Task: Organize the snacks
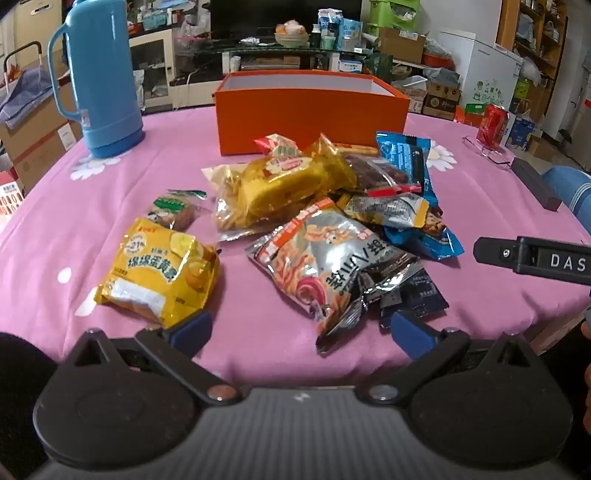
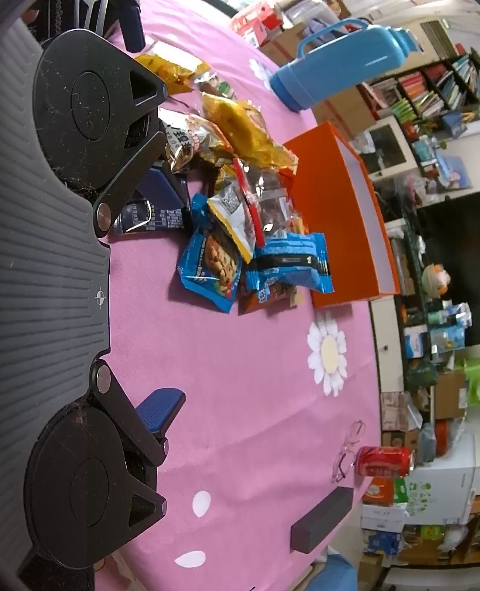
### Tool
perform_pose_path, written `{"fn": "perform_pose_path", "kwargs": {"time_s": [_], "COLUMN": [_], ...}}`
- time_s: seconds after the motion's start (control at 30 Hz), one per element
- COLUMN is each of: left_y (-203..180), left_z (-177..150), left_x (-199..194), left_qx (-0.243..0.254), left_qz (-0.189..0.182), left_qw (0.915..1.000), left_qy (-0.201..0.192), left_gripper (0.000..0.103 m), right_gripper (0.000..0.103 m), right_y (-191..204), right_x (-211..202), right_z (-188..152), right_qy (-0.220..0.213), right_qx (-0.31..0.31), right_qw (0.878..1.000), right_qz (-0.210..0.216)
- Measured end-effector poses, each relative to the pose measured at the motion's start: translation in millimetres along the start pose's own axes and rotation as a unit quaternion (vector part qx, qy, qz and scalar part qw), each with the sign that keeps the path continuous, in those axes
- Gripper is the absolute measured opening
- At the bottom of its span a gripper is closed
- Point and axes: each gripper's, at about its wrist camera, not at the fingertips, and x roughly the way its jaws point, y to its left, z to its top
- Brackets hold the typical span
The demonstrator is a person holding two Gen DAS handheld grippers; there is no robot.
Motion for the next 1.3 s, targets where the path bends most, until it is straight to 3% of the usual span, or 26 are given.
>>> {"fn": "perform_pose_path", "kwargs": {"time_s": [1.3], "left_y": [3], "left_z": [-3], "left_x": [14], "left_qx": [0.000], "left_qz": [0.004], "left_qw": [0.9997], "left_qy": [0.026], "left_gripper": [0.102], "right_gripper": [0.091], "right_y": [2], "right_x": [7], "right_z": [-3], "right_qy": [0.009], "right_qx": [0.001], "right_qw": [1.000], "right_qz": [0.001]}}
